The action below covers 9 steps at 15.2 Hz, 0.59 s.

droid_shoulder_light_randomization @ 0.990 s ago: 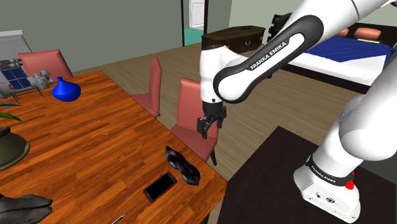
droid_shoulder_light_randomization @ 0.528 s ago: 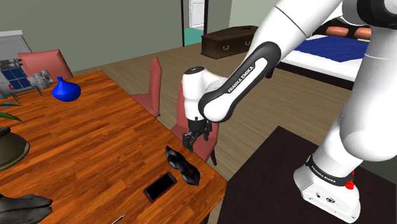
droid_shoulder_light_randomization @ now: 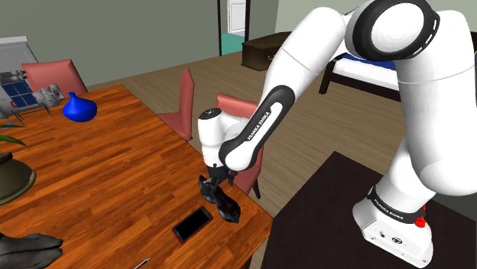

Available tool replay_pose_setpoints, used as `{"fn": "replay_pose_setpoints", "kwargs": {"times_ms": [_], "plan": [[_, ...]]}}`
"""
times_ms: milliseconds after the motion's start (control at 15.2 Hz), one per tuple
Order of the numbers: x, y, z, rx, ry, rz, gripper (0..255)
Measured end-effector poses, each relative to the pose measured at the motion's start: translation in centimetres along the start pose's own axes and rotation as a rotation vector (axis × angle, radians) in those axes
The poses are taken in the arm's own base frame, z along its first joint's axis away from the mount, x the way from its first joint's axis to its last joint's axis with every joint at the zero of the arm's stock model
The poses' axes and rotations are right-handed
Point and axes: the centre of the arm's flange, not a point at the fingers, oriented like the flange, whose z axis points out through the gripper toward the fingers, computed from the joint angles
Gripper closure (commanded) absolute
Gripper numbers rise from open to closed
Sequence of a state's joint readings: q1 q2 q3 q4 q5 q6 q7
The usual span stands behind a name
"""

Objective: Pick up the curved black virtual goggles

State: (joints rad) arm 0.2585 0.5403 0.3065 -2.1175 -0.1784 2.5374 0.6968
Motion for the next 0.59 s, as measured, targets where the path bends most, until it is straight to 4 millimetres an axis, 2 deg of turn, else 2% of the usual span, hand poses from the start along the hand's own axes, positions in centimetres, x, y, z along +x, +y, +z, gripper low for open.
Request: {"fn": "replay_pose_setpoints", "kwargs": {"times_ms": [528,594], "plan": [[0.6,-0.6,4.4,-0.001,0.0,0.001,0],[0.6,-0.6,4.6,-0.001,0.0,0.001,255]]}}
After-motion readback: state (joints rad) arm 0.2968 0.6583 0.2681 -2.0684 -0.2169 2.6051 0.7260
